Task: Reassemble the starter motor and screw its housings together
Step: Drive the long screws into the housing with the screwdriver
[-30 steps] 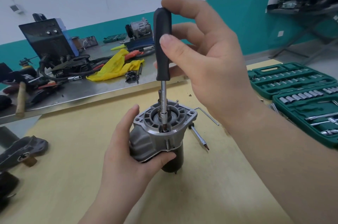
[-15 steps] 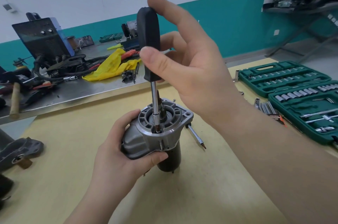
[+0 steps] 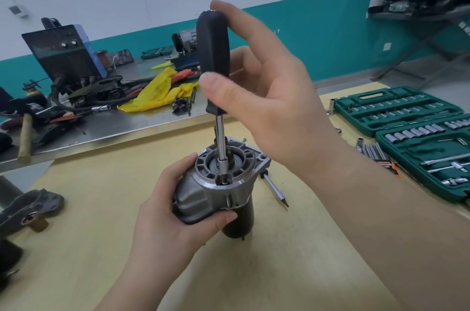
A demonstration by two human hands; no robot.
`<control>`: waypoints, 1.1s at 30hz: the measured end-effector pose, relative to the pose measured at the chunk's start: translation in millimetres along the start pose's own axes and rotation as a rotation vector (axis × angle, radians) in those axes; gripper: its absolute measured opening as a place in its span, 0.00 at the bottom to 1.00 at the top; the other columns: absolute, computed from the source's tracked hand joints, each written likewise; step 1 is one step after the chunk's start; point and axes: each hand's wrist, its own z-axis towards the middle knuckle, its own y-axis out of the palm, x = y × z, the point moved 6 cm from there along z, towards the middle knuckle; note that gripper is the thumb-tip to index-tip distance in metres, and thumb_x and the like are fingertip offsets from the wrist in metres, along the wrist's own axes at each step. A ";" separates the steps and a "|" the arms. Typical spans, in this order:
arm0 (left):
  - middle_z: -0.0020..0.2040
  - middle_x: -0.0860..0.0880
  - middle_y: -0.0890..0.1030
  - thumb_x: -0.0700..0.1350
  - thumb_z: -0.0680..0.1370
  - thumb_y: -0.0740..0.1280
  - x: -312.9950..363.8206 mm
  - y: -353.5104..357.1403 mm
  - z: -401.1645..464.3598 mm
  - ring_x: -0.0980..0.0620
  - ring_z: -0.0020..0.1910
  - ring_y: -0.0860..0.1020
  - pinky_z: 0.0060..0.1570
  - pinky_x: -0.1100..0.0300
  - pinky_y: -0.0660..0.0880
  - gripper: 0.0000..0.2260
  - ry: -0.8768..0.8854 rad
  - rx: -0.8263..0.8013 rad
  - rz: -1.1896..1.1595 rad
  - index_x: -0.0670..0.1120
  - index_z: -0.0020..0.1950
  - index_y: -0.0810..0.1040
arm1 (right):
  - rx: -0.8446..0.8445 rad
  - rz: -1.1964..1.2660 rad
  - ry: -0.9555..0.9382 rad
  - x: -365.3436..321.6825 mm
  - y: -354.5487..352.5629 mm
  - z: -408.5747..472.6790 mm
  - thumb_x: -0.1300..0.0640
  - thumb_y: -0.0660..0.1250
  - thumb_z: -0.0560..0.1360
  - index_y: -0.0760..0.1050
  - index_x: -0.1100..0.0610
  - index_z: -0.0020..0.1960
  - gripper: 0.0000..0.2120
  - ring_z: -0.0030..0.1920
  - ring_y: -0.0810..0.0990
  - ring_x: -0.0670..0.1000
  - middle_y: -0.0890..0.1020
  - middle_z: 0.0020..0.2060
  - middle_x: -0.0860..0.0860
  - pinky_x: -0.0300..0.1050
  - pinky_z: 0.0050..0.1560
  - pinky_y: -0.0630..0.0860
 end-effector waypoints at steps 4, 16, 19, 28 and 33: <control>0.64 0.69 0.81 0.56 0.55 0.87 0.1 0.6 0.6 0.64 0.56 0.83 0.50 0.46 0.86 0.45 0.014 -0.002 0.036 0.72 0.69 0.73 | -0.039 0.065 -0.012 -3.7 1.7 -1.7 0.68 0.68 0.81 0.60 0.54 0.83 0.35 0.46 0.85 0.63 0.82 0.50 0.63 0.57 0.56 0.85; 0.74 0.51 0.76 0.52 0.71 0.81 18.4 9.4 -6.5 0.57 0.72 0.76 0.71 0.65 0.72 0.30 0.535 0.134 0.258 0.53 0.72 0.78 | 0.014 0.004 -0.040 -8.6 -7.0 3.9 0.65 0.67 0.83 0.69 0.56 0.76 0.23 0.43 0.86 0.56 0.83 0.50 0.59 0.55 0.50 0.87; 0.73 0.51 0.77 0.50 0.73 0.80 18.3 9.7 -7.8 0.54 0.71 0.78 0.71 0.64 0.72 0.26 0.560 0.144 0.230 0.50 0.69 0.79 | 0.064 -0.069 -0.075 -9.8 -9.5 5.1 0.61 0.76 0.78 0.71 0.50 0.71 0.25 0.39 0.82 0.51 0.80 0.42 0.53 0.55 0.46 0.86; 0.72 0.51 0.78 0.47 0.71 0.82 22.9 10.8 -7.7 0.54 0.72 0.79 0.71 0.62 0.74 0.27 0.580 0.138 0.259 0.49 0.69 0.80 | 0.027 -0.038 -0.105 -13.5 -4.9 4.4 0.64 0.72 0.80 0.71 0.54 0.71 0.22 0.40 0.83 0.56 0.80 0.43 0.57 0.57 0.45 0.85; 0.71 0.48 0.79 0.46 0.70 0.83 23.0 11.8 -2.7 0.54 0.72 0.78 0.71 0.62 0.74 0.28 0.573 0.101 0.255 0.49 0.69 0.79 | 0.062 -0.063 -0.102 -10.8 -7.8 5.8 0.60 0.69 0.83 0.73 0.56 0.71 0.17 0.44 0.83 0.58 0.82 0.49 0.56 0.59 0.46 0.85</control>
